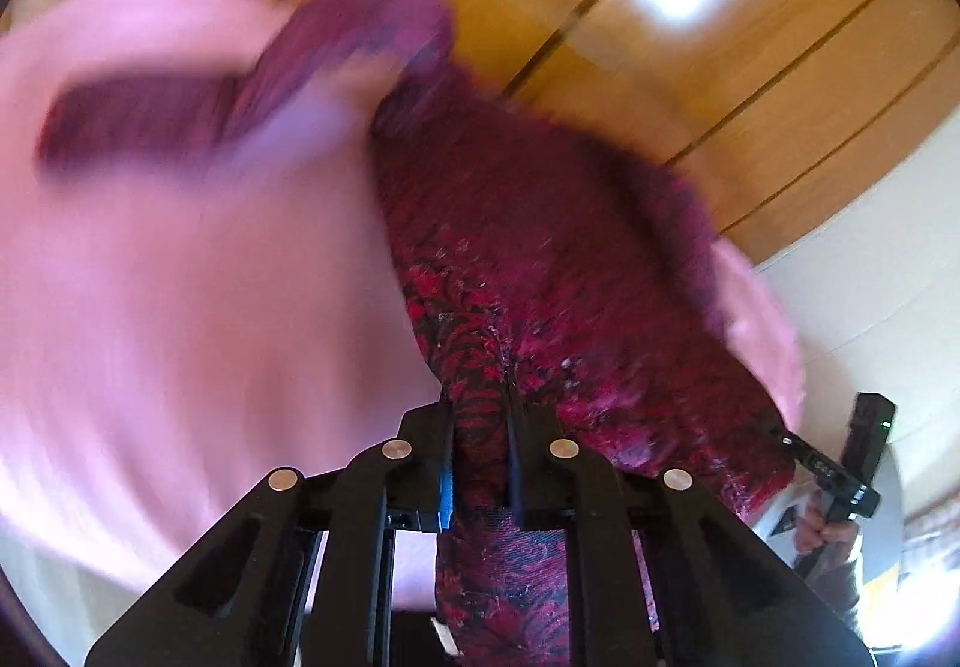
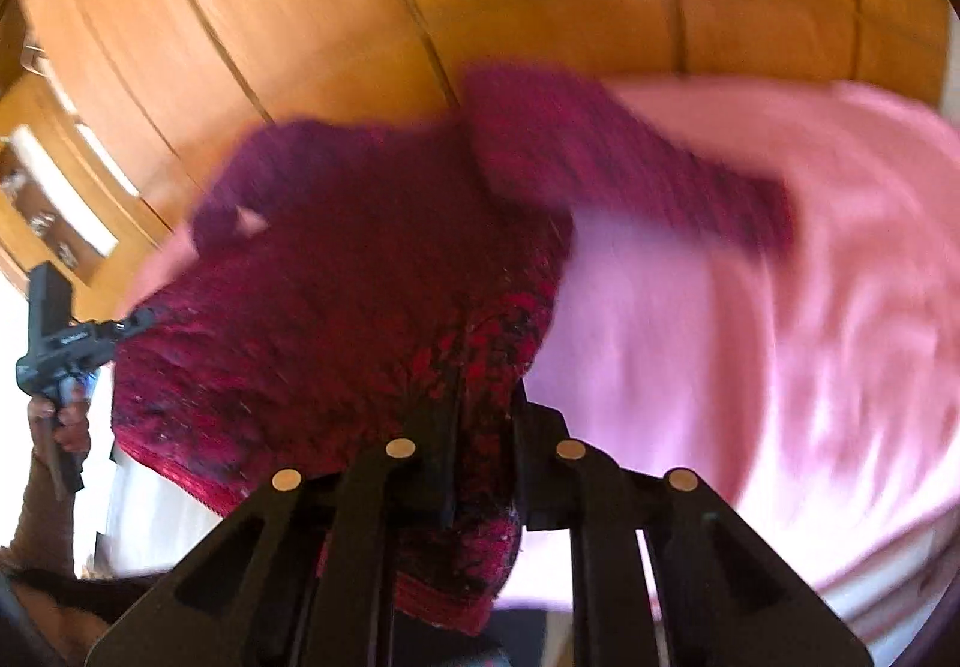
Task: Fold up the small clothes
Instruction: 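Shake out the top and spread it flat on the bed with both tools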
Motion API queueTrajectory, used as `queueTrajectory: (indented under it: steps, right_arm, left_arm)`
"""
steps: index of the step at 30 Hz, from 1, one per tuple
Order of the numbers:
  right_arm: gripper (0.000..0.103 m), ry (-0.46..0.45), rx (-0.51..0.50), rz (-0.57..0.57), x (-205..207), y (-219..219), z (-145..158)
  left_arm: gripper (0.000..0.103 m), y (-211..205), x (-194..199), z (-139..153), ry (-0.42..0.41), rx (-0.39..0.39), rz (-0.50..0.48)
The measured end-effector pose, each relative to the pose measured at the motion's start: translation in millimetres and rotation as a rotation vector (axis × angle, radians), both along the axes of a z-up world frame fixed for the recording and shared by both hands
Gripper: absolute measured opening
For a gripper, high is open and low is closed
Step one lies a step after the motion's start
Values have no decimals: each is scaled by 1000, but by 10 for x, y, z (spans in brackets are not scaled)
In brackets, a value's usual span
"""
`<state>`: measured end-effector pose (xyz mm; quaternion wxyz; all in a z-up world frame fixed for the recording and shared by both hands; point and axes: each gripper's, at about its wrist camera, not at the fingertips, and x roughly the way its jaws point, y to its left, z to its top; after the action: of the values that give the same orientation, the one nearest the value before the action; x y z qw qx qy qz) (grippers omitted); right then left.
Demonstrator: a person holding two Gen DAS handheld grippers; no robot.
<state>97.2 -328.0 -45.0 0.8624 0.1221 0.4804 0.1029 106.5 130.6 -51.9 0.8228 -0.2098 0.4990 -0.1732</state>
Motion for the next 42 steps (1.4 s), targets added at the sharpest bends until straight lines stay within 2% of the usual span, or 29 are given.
queueTrajectory:
  steps: [2,4,6,8,11,12,13,15,17,19,20,21,23,26,29,33,34,35,36,37,39,42]
  right_arm:
    - [11,75,2,-7,-71,48,-315]
    - [11,93,-51,-4,-142,133,-478]
    - [11,96,-21,-23,-135,113,-502]
    - [12,109,-42,-3,-86,181,-482]
    - [26,77,-93,31,-28,180,-390]
    - [36,50,-98,13,9,188,-308]
    - [50,32,-96,0,32,198,-272]
    - [60,-37,-81,-21,80,276,-161]
    - [61,-77,-44,-9,199,433,-91]
    - [65,-97,-16,13,308,620,-93]
    - [65,-105,-10,36,386,775,-112]
    - [66,-111,-7,55,452,918,-129]
    - [67,-113,9,95,532,1143,-182]
    - [67,-93,23,159,597,1419,-303]
    - [67,-69,-6,218,634,1654,-468]
    - [74,-78,-80,240,638,1826,-604]
    - [76,-82,-87,241,639,1836,-625]
    - [77,-82,-91,242,637,1819,-629]
    - [79,-83,-98,244,643,1833,-643]
    - [82,-83,-104,246,666,1862,-652]
    - [85,-82,-114,246,702,1916,-671]
    - [88,-78,-132,244,761,1987,-693]
  left_arm:
    - [12,17,-74,-291,60,17,34]
    - [13,49,-182,-518,94,12,78]
    - [18,98,-308,-535,73,-17,105]
    - [18,120,-375,-493,64,-5,111]
    - [18,102,-439,-388,27,52,103]
    - [18,132,-447,-377,17,65,109]
    - [18,250,-469,-341,6,72,145]
    - [18,442,-402,-296,-5,60,228]
    - [28,691,-273,-251,-4,11,329]
    - [63,947,-137,-215,-7,-49,449]
    - [67,1095,-75,-204,-12,-87,521]
    - [68,1233,-6,-208,-9,-128,579]
    - [69,1423,101,-239,-1,-186,631]
    - [69,1724,343,-302,29,-217,733]
    - [69,1913,570,-330,29,-173,793]
    - [69,2060,944,-450,45,-108,815]
    - [68,2107,987,-471,42,-96,818]
    - [62,2157,1038,-461,33,-76,818]
    - [33,2154,1141,-449,25,-28,798]
    - [12,2141,1249,-444,33,15,778]
    - [10,2230,1264,-360,15,35,785]
    - [9,2475,1296,-73,-63,147,849]
